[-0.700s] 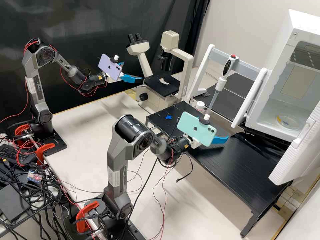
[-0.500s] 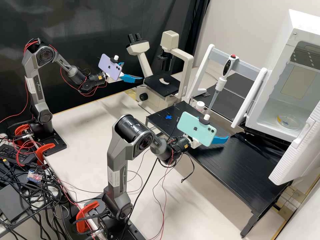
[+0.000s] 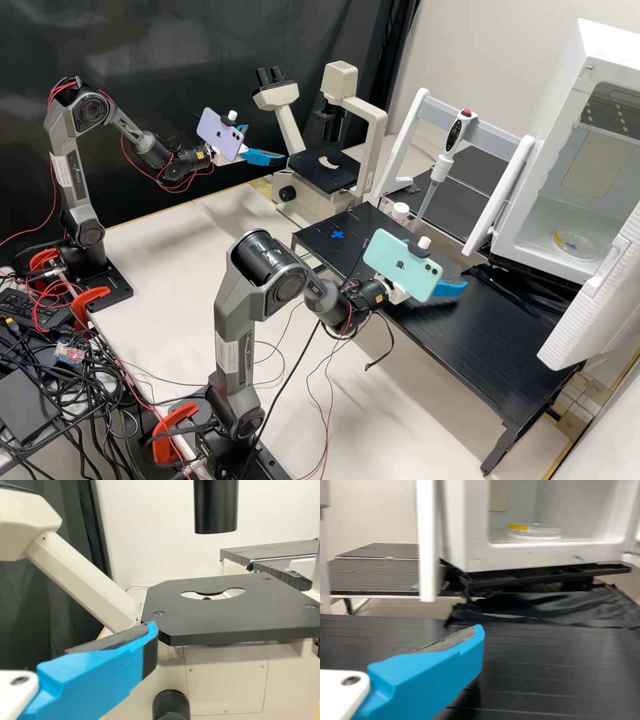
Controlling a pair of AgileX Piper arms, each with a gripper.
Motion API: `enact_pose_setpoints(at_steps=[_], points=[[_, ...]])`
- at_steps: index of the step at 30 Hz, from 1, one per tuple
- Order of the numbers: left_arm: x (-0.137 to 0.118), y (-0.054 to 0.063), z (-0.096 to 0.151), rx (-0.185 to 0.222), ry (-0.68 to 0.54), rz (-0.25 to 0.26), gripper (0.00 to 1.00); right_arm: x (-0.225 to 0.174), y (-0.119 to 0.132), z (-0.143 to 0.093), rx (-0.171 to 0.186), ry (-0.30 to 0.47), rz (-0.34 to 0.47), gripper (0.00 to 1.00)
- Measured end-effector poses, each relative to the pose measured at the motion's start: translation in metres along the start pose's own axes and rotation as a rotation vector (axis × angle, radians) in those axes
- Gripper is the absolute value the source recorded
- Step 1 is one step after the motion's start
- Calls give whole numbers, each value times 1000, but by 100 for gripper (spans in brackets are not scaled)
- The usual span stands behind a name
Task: Move the petri dish to the microscope
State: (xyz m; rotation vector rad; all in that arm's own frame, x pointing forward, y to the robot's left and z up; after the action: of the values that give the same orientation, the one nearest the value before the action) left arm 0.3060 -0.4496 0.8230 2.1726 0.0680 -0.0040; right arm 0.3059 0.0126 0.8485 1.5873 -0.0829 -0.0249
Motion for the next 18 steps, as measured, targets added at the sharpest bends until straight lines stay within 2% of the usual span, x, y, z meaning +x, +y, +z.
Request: enact_pose_setpoints(at_steps=[4,9,18], points=[[0,0,0,0,0,0,100,3,16,8,47,-22,54,100],[0,0,0,0,0,0,100,22,38,22,67,-46,118,100],[0,0,0,0,0,0,100,64,65,35,93,-121,164,100]])
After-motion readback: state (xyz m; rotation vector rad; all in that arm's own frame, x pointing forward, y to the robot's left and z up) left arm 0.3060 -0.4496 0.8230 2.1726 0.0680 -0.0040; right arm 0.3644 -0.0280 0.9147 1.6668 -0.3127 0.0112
